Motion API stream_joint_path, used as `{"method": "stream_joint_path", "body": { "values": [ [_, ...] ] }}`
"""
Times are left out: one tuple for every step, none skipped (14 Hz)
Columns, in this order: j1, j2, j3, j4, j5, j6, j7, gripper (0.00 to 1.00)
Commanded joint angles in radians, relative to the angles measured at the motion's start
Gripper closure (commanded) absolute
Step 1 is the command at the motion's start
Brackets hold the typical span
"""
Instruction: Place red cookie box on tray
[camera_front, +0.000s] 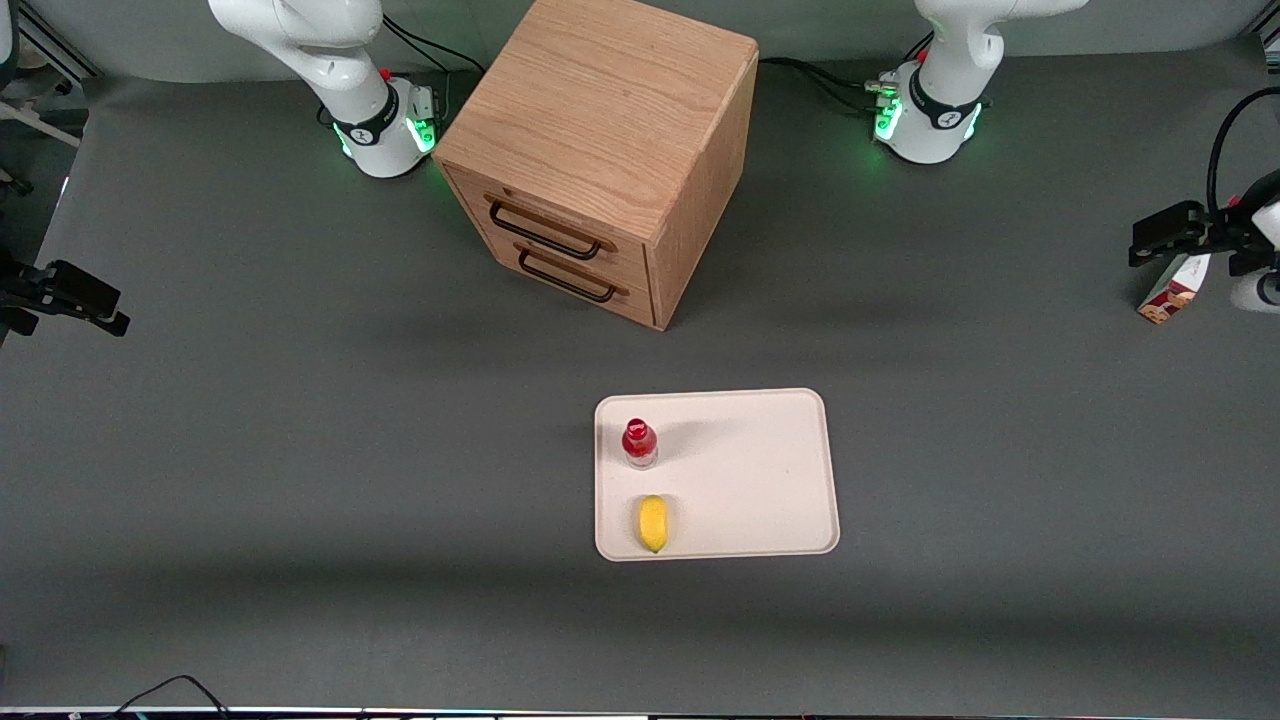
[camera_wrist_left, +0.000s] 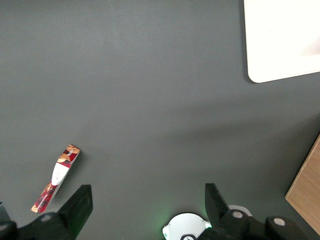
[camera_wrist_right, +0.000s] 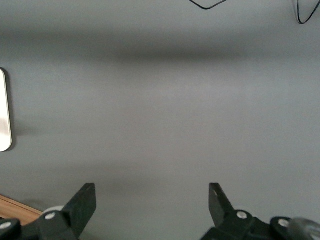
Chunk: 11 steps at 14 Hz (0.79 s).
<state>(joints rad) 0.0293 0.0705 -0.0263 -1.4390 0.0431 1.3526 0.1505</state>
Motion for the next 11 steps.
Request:
{"method": "stream_joint_path", "body": {
  "values": [
    [0.0,-0.043,-0.003,-0.043,0.003,0.002,-0.017,0.0],
    [0.0,-0.04,-0.003,-0.038,0.001,0.003,-0.017,0.0],
    [-0.002,-0.037,-0.003,-0.038,0.001,0.01,-0.019,0.0],
    [0.0,-0.031,-0.003,-0.037,0.001,0.011,-0.019,0.0],
    [0.001,-0.02,-0.003,-0.035,0.001,0.01,-0.023,0.0],
    [0.003,-0.017,-0.001,-0.043,0.007,0.002,-0.022,0.0],
    [0.007,-0.017,0.011,-0.043,0.018,-0.009,-0.003,0.0],
    [0.009,-0.018,0.061,-0.043,0.026,-0.009,0.024,0.0],
    [0.009,-0.018,0.103,-0.041,0.041,-0.006,0.097,0.0],
    [0.011,-0.018,0.132,-0.04,0.069,-0.006,0.186,0.0],
    [0.011,-0.017,0.176,-0.044,0.093,-0.007,0.281,0.0]
  ]
}}
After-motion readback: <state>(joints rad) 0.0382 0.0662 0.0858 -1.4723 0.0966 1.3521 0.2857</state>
